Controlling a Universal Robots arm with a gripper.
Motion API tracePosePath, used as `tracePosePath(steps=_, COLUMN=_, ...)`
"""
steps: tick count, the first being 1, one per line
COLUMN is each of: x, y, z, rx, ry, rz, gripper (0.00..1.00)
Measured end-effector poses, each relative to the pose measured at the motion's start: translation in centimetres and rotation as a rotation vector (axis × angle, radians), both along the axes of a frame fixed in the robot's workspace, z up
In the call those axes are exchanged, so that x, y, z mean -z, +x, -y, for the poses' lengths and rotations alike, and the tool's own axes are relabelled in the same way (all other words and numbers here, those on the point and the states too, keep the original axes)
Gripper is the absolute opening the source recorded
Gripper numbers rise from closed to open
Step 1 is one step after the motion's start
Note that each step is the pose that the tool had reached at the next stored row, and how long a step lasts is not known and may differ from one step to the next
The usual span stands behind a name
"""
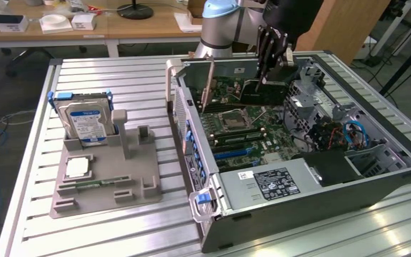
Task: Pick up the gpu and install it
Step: 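Insert the gpu into the slot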
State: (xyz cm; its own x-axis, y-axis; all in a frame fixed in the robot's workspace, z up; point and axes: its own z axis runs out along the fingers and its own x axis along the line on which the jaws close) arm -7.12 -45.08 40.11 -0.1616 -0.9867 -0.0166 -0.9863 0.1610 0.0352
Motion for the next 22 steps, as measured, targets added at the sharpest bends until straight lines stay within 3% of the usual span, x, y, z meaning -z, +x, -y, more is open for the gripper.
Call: tracePosePath(steps=22, x=0.00, y=0.01, z=0.00, rx=-0.043, ry=0.0000, rz=0.0000, gripper=0.26)
